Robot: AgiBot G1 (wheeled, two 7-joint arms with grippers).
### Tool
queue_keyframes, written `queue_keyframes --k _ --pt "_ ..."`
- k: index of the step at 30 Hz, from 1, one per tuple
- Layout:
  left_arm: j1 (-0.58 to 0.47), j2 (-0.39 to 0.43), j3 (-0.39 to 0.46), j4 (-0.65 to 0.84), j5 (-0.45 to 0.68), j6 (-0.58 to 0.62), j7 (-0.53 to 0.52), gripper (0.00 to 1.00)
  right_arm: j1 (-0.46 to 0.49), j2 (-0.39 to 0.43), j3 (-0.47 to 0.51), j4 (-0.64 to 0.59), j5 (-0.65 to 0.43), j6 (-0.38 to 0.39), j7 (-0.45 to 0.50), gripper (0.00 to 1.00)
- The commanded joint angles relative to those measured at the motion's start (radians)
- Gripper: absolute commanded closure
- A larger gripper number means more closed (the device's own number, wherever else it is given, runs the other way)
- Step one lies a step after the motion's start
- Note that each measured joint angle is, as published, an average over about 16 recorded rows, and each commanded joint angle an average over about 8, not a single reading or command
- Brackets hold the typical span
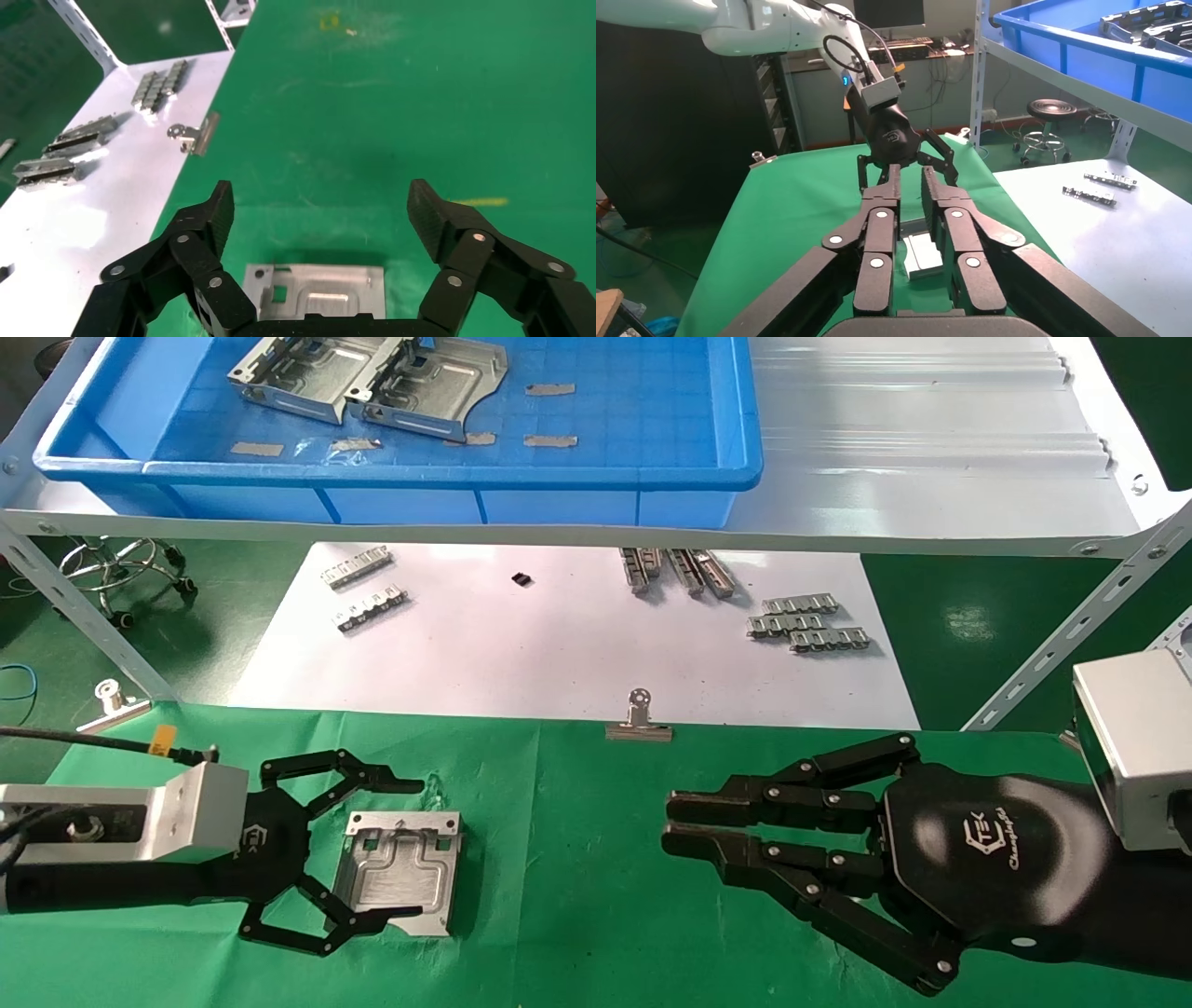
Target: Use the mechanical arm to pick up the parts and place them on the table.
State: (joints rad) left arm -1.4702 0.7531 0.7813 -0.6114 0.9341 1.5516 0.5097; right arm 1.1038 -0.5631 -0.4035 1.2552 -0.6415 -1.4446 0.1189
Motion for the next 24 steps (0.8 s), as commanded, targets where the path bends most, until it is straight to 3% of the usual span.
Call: queue_keyframes --k 1,24 --pt "0.017 -0.006 -0.021 -0.029 -0.009 -0.002 -0.03 0.0 0.0 0.0 0.0 0.0 0.0 0.0 0.0 0.0" --pt "0.211 -0.076 -0.268 -0.359 -0.108 -0.03 -0.372 0.0 0.0 0.0 0.0 0.0 0.0 0.0 0.0 0.0"
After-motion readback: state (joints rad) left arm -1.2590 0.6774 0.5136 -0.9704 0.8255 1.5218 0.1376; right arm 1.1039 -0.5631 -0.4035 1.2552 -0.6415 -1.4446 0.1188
